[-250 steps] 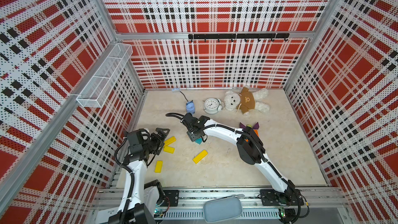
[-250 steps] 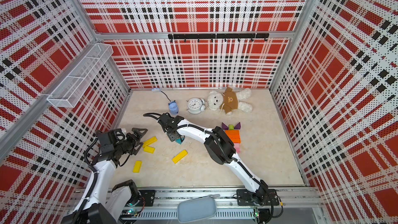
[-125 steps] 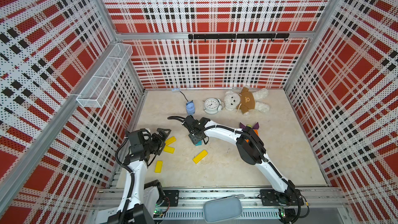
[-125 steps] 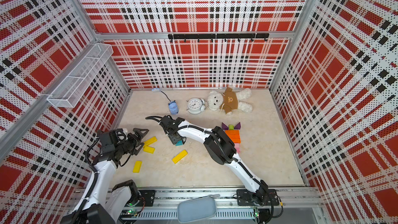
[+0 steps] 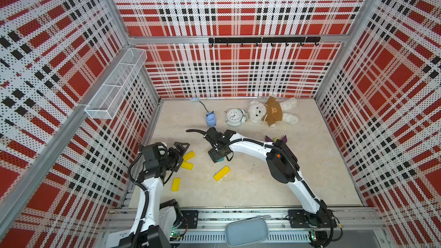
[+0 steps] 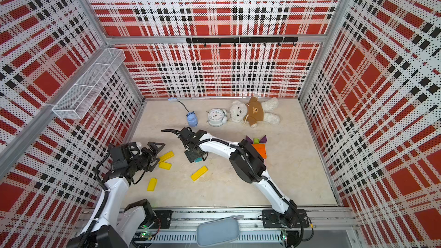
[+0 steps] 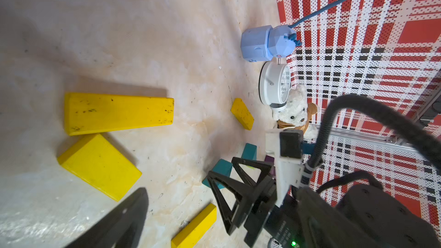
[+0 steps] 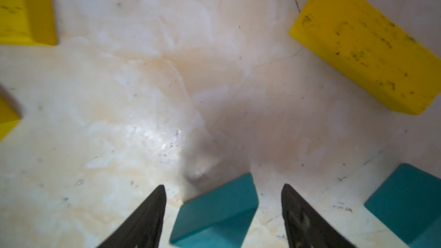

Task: Assemble a carrot with building blocks
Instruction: Pick up the building block from the center of the board.

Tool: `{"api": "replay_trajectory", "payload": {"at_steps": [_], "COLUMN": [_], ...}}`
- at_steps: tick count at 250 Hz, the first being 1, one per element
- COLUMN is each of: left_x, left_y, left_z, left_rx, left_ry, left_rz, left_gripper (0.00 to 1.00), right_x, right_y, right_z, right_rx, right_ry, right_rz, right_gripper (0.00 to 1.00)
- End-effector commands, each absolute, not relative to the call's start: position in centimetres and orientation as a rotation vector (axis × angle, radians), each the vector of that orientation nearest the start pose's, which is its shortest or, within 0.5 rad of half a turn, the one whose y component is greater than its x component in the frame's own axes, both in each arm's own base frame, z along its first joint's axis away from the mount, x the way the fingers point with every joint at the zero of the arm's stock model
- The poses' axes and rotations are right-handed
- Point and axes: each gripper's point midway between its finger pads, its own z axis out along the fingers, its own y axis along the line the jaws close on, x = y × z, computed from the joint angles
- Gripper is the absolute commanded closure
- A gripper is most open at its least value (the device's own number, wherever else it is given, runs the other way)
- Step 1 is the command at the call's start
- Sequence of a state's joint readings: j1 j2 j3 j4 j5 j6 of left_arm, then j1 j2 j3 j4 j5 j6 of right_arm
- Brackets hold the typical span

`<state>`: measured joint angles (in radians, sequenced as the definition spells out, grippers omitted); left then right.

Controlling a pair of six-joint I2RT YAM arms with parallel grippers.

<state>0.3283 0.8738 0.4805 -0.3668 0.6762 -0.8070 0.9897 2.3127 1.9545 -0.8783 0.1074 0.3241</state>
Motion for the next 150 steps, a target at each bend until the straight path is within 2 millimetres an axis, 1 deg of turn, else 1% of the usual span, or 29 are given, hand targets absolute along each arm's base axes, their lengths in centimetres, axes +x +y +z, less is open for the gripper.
{"api": "replay_trajectory", "payload": {"at_steps": [1,54,150], "left_x": [27.2,27.3,27.2], "left_y": [-2.3,-2.4,-2.8], "left_z": [13.4,13.4,13.4], "left_rx": [-0.938,-0.936,-0.919], "left_ry": [2.137,2.138,2.146], "left_rz": [-1.037,-1.039,-1.045], "left_gripper": [0.01,0.0,0.01], "right_x": [30.0,29.8,29.6], "right_y": [43.8,42.9,43.3], "right_z": [7.0,6.1,3.8], "right_rx": [-0.914,-0.863,-0.814], "right_ry": [2.628,2.661,2.707], "right_rz": [0.247,0.186,0.17], "right_gripper": [0.21,0.23,0.32]}}
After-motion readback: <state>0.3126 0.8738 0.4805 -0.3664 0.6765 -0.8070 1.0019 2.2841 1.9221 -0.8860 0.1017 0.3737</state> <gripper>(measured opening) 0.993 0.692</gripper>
